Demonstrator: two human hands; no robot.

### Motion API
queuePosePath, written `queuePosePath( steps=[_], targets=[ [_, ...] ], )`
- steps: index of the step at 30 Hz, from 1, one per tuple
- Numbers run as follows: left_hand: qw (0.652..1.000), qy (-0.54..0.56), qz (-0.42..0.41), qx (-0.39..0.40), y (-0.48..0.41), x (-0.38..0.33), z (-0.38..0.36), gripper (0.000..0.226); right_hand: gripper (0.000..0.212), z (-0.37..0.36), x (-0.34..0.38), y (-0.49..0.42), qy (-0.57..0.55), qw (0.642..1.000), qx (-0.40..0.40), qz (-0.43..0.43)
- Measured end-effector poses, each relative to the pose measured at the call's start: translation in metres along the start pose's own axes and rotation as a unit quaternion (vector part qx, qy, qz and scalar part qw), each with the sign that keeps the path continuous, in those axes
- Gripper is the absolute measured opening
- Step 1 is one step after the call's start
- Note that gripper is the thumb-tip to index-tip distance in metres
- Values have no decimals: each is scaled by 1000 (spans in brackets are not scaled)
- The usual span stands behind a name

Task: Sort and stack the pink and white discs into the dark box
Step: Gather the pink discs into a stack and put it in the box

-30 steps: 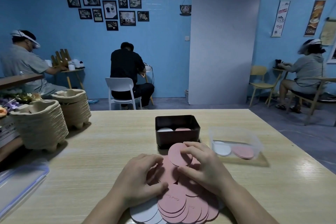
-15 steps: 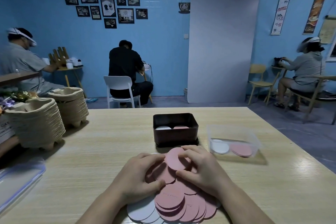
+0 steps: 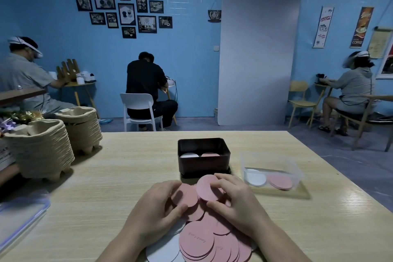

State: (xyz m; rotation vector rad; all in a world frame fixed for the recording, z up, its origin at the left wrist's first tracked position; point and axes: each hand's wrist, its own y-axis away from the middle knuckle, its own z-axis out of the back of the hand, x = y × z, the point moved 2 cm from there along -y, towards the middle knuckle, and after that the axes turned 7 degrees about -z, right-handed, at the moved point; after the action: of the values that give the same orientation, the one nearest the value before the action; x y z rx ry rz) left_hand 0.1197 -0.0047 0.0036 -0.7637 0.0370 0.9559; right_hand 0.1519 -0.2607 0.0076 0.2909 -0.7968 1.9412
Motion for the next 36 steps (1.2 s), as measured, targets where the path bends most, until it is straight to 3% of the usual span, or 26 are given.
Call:
queuePosePath(
  steps=[10,16,27,36],
  targets=[
    [998,-10,-26,-50,-1,4,-5,34,41,-3,1,0,6,1000,-10,16],
    [995,-12,-35,-89,0,4,-1,33,41,-2,1,-2,6,999,-26,22],
    [996,-38,-79,-20,-21,-2,-1,44,41,-3,7,-9,-2,996,-15,82],
    [997,8,-68,-27,-22,-1,-16,49,34,-9,10,-9,-17,995,-6,101]
  ],
)
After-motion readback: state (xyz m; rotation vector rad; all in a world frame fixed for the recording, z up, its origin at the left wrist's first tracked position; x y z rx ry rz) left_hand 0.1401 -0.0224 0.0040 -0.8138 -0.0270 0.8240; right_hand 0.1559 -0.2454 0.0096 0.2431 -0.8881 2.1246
